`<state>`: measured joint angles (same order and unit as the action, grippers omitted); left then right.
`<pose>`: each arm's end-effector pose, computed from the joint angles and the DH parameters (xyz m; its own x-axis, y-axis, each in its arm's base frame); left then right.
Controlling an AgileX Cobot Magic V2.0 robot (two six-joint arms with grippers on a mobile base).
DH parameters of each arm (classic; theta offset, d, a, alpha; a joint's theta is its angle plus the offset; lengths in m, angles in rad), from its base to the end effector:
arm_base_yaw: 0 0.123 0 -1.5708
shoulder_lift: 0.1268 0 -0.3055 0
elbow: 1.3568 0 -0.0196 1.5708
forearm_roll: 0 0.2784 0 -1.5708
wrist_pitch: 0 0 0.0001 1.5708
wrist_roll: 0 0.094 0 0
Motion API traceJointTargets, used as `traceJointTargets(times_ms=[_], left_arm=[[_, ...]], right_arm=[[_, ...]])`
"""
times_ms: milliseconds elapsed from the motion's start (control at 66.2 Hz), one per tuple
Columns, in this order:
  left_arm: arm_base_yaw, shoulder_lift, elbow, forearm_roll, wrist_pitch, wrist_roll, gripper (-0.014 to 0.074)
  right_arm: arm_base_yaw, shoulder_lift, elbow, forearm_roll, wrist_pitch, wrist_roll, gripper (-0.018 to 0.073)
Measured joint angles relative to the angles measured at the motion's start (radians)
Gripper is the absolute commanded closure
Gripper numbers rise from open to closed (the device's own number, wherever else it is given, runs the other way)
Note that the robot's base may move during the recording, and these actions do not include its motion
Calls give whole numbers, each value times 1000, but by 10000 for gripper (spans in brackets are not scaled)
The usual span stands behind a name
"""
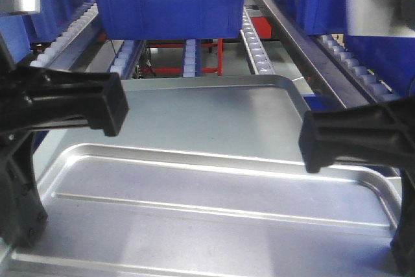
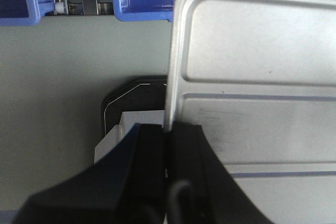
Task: Grab silver tray and stack on right shelf
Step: 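Hold the tray while the base drives to the shelf with another tray, then lower the held tray onto the silver tray on the shelf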
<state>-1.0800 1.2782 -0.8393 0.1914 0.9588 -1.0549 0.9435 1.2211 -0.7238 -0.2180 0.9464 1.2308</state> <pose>0.1271 -0.2068 0.2573 -0.9563 0.0920 -0.2774 0.1315 0.9831 -0.1272 0.1403 0.1654 0.2377 -0.9490 0.1874 -0.2537 0.1607 0.9794 0.1224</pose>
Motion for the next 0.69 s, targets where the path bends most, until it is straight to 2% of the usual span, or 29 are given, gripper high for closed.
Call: traceJointTargets(times_ms=[695], left_arm=[[0,0,0,-2,-3,2,696]], right_arm=[[0,0,0,0,5,0,495]])
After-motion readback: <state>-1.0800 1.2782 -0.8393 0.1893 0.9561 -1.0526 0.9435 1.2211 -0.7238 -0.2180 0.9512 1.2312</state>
